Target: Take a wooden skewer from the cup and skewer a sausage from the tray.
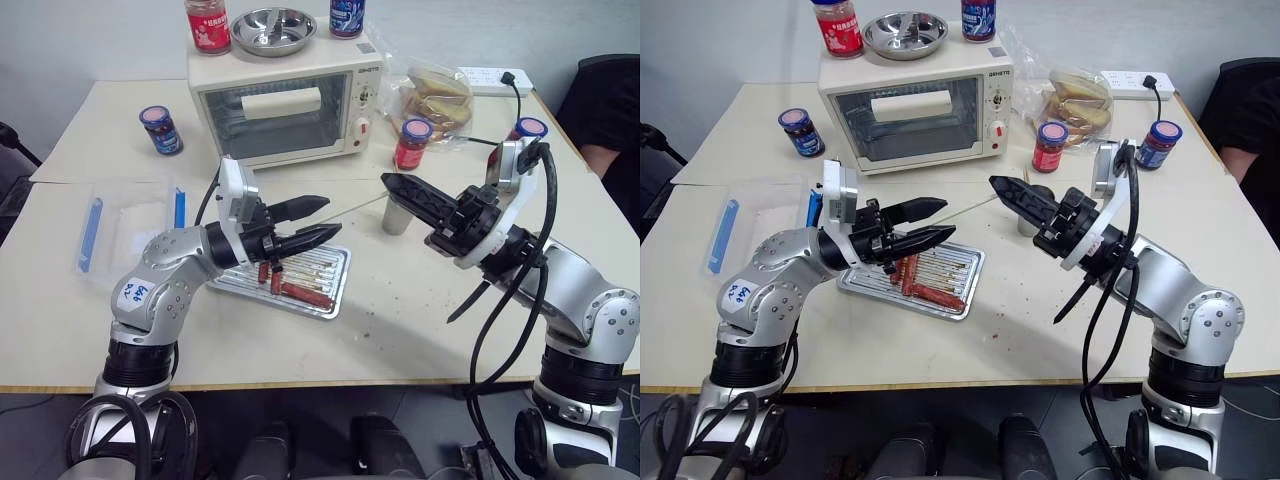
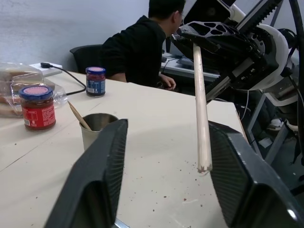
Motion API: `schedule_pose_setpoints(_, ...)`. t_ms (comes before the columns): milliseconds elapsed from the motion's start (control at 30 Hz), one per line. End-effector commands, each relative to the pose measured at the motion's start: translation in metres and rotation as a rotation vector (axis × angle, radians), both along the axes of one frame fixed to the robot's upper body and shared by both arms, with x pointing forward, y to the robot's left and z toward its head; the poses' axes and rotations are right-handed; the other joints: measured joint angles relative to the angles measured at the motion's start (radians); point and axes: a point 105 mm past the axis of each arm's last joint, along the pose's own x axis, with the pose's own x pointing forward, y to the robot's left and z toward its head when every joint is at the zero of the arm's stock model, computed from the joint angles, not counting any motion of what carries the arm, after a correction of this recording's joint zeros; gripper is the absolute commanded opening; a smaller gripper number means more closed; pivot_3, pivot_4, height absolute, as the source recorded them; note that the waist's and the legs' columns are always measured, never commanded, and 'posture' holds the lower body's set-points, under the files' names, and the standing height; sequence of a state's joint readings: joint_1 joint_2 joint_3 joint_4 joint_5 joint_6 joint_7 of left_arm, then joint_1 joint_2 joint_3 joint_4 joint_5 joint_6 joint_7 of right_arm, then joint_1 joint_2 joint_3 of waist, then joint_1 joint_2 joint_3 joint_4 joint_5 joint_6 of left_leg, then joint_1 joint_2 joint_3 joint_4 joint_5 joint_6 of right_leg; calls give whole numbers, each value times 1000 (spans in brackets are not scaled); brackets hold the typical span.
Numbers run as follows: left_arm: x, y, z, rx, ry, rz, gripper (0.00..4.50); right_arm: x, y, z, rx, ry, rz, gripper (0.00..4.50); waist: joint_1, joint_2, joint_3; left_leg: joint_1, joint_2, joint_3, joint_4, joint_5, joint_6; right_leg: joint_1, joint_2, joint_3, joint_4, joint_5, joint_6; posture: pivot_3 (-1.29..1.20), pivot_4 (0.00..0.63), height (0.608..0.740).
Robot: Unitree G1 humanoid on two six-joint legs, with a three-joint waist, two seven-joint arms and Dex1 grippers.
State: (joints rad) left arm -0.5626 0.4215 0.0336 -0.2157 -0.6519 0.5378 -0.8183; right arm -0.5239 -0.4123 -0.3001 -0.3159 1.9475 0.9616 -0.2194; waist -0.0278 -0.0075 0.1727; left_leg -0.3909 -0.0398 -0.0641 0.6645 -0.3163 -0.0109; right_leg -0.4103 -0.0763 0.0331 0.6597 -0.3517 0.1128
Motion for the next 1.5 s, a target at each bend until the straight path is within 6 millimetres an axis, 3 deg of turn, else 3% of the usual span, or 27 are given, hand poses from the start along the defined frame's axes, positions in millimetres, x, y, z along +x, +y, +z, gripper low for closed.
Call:
schedule_pose_setpoints(33,-8,-3,15,-28,-39,-32,1404,-5,-2,8,61,-25,14,0,0,0,0,0,0,0,0,0,0,0,0,0,0,0,0,0,150,740)
schedule_pose_setpoints(200,-13,-8,11,-24,-35,-63,1404,-3,-2,4,84,-5,13,0,-1,0,0,0,0,0,0,0,0,0,0,0,0,0,0,0,150,740)
schedule_pose_setpoints(900,-16,-12,32,-136,3,-102,1404,-2,-2,0,93,13,18,0,-1,0,0,0,0,0,0,0,0,0,0,0,0,0,0,0,150,740)
schedule_pose_setpoints(1133,-16,-11,26,-101,10,-99,9,-3,1,6,115,-6,27,0,0,0,0,0,0,0,0,0,0,0,0,0,0,0,0,0,150,740)
schedule_pose_setpoints(1400,-17,-13,21,-96,40,-117,9,-3,2,6,120,-1,23,0,0,0,0,0,0,0,0,0,0,0,0,0,0,0,0,0,150,740)
schedule_pose_setpoints(1433,-17,-13,21,-95,38,-114,514,-3,2,6,120,0,22,0,-1,0,0,0,0,0,0,0,0,0,0,0,0,0,0,0,150,740)
schedule_pose_setpoints(1500,-16,-13,20,-90,30,-104,904,-2,2,6,119,1,22,0,-1,0,0,0,0,0,0,0,0,0,0,0,0,0,0,0,150,740)
